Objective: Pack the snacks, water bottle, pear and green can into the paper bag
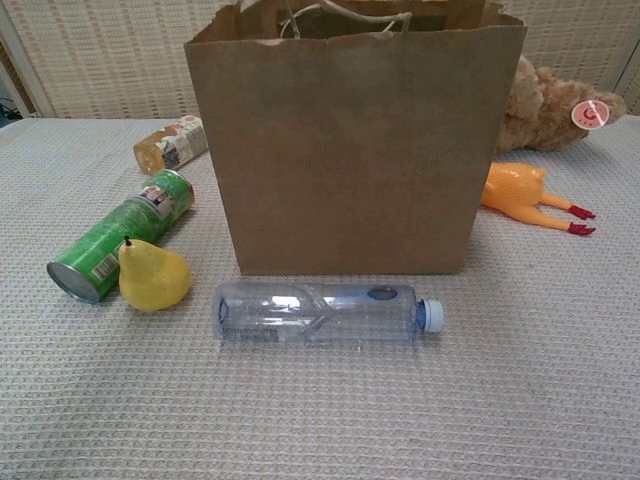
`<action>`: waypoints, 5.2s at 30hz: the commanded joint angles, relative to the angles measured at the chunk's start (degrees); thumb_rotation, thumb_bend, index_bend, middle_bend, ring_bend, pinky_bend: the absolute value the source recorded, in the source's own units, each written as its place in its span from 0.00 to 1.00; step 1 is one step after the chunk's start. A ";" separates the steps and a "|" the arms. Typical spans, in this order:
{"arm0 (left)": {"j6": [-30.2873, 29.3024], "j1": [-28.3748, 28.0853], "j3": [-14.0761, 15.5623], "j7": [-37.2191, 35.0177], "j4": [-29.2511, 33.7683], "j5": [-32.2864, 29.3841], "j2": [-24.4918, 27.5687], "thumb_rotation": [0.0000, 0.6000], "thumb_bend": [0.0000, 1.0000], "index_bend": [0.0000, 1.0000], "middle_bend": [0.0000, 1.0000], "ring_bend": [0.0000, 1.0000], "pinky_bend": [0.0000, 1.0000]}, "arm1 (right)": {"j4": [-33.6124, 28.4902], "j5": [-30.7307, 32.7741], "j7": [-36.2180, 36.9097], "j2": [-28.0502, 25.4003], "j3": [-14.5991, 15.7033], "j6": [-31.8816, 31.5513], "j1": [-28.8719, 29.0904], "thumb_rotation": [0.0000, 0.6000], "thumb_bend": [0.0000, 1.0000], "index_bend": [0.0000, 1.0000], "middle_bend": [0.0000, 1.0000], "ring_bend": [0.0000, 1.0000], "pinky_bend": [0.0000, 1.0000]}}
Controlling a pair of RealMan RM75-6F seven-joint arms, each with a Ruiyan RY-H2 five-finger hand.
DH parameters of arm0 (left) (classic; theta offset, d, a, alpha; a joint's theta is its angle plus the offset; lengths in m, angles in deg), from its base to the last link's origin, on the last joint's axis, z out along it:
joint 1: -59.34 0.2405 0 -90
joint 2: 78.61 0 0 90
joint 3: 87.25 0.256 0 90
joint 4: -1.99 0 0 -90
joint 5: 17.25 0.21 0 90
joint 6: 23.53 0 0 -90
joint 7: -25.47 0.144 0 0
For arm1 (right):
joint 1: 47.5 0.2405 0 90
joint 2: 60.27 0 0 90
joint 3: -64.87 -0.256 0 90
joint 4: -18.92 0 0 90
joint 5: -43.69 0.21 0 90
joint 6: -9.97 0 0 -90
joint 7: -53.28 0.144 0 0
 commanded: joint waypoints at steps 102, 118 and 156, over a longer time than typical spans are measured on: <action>38.16 -3.64 11.65 1.02 -33.48 24.28 -28.09 1.00 0.35 0.00 0.00 0.00 0.11 | -0.36 0.49 1.72 -0.35 -0.09 0.93 0.52 1.00 0.00 0.02 0.00 0.00 0.00; 39.49 -7.50 12.44 -1.16 -43.74 19.67 -32.72 1.00 0.35 0.08 0.01 0.00 0.18 | -0.66 0.85 1.87 -0.48 -0.19 1.32 0.70 1.00 0.00 0.03 0.00 0.00 0.00; 14.60 4.52 17.03 5.80 -10.68 23.64 3.58 1.00 0.65 0.66 0.67 0.62 0.71 | 0.38 -0.30 1.78 -0.09 0.18 -0.06 0.23 1.00 0.00 0.03 0.00 0.00 0.00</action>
